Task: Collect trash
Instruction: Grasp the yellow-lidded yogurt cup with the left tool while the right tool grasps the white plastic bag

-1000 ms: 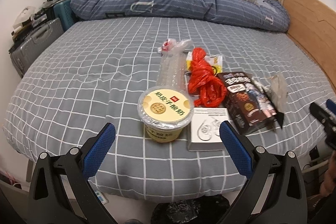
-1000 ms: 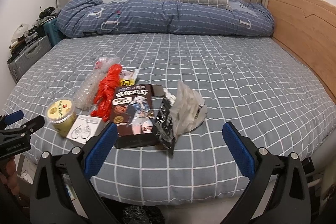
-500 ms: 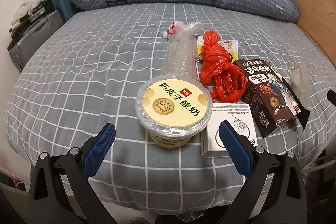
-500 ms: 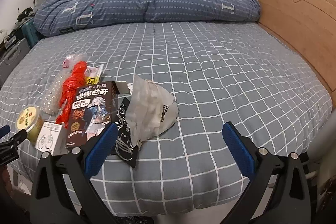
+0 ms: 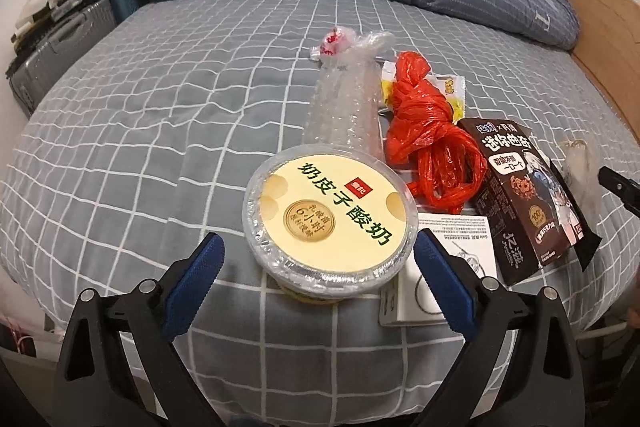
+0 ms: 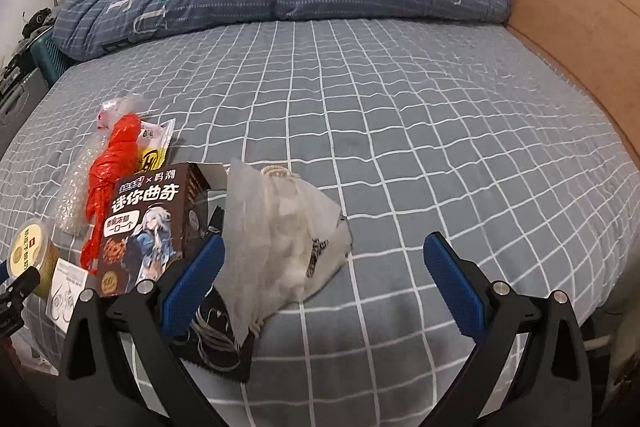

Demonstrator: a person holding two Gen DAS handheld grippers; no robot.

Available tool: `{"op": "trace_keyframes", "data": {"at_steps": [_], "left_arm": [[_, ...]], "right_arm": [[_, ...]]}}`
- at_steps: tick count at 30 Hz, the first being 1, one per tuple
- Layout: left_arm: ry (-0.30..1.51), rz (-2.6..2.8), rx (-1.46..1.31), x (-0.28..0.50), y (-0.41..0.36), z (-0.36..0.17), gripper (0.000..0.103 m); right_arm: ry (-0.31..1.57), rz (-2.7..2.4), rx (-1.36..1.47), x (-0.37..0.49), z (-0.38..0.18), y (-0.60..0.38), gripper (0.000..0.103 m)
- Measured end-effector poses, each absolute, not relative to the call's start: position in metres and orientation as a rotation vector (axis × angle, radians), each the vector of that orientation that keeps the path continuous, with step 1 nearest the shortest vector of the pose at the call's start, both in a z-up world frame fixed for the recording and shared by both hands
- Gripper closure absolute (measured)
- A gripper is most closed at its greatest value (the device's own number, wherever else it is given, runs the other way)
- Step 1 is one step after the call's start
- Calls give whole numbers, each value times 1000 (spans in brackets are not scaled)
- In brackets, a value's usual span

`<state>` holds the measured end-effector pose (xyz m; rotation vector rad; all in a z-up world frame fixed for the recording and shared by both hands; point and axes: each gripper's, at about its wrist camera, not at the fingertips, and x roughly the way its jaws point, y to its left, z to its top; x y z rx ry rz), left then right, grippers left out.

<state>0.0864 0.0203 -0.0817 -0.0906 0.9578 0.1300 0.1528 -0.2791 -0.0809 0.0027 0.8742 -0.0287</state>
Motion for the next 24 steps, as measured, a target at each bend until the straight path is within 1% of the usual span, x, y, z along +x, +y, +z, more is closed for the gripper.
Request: {"op": "trace_keyframes", "data": {"at_steps": [3, 9, 12, 19, 21, 24], "left_arm": [[968, 116, -96, 92, 17, -83, 14], [978, 116, -95, 103, 15, -88, 15], [986, 114, -101, 106, 16, -91, 18], [993, 107, -76, 116, 14, -92, 20], [996, 106, -74, 117, 13, -92, 20], [998, 105, -81, 118, 14, -93, 20]], "right_arm": [[889, -21, 25, 161, -85, -281, 7], [940, 16, 100, 179, -99, -287, 10], [960, 39, 128, 187, -106, -289, 11], [1011, 98, 182, 204, -122, -289, 21], [1017, 107, 177, 207, -124, -287, 24], [1028, 119, 181, 209, -127, -286, 32]]}}
